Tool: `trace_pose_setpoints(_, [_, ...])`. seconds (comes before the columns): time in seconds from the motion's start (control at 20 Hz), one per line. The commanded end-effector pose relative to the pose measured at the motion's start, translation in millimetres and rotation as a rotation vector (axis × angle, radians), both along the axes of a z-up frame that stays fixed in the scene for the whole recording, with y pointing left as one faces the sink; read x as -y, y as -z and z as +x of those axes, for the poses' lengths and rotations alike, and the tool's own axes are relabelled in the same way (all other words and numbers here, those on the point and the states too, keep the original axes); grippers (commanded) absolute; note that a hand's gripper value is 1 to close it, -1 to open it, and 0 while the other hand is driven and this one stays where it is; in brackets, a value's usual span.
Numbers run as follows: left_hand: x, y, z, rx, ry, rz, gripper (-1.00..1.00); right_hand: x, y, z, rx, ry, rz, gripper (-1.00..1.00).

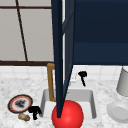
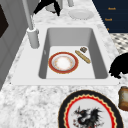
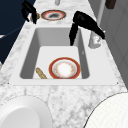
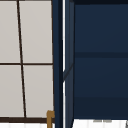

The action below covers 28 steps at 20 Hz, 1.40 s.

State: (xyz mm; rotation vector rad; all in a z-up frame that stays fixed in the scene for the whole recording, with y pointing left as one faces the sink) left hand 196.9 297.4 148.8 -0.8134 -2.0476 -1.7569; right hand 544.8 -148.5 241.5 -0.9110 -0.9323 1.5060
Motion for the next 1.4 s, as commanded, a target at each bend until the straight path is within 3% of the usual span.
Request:
trace_pose_setpoints(0.0, [0,0,0.0,0.000,0.000,0.000,0.00,-3,6,-30,0.010,0.013,0.028,-1.00])
trace_pose_setpoints(1.35, [0,0,0.0,0.000,0.000,0.000,0.00,-12,23,-249,0.035,0.009,0.067,-1.00])
